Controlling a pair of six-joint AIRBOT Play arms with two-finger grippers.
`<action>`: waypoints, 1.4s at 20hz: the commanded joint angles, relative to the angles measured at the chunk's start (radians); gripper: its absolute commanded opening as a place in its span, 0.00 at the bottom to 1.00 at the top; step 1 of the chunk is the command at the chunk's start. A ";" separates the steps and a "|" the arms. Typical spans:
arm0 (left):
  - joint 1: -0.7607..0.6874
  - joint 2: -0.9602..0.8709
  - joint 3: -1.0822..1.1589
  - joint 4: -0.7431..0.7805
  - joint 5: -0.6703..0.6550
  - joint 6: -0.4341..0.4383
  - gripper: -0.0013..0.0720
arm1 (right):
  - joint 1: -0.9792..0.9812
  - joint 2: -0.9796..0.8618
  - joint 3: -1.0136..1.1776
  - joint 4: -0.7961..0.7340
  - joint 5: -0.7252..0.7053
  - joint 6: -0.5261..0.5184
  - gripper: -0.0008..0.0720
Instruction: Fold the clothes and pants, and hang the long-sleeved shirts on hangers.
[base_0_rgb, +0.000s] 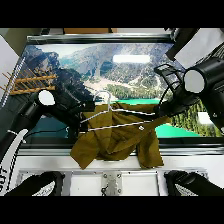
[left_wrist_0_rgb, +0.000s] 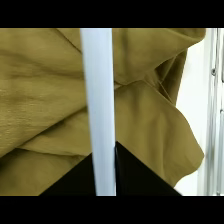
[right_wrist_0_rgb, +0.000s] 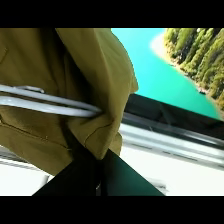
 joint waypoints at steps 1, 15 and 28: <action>-0.001 -0.002 0.002 -0.014 0.029 0.006 0.03 | 0.019 -0.020 0.061 0.006 -0.001 -0.004 0.03; -0.001 -0.001 0.002 0.006 -0.007 0.005 0.03 | 0.050 -0.020 0.067 -0.181 -0.085 0.026 0.03; -0.001 -0.002 0.002 -0.014 0.044 0.002 0.03 | 0.306 -0.020 0.067 0.001 -0.205 -0.018 0.03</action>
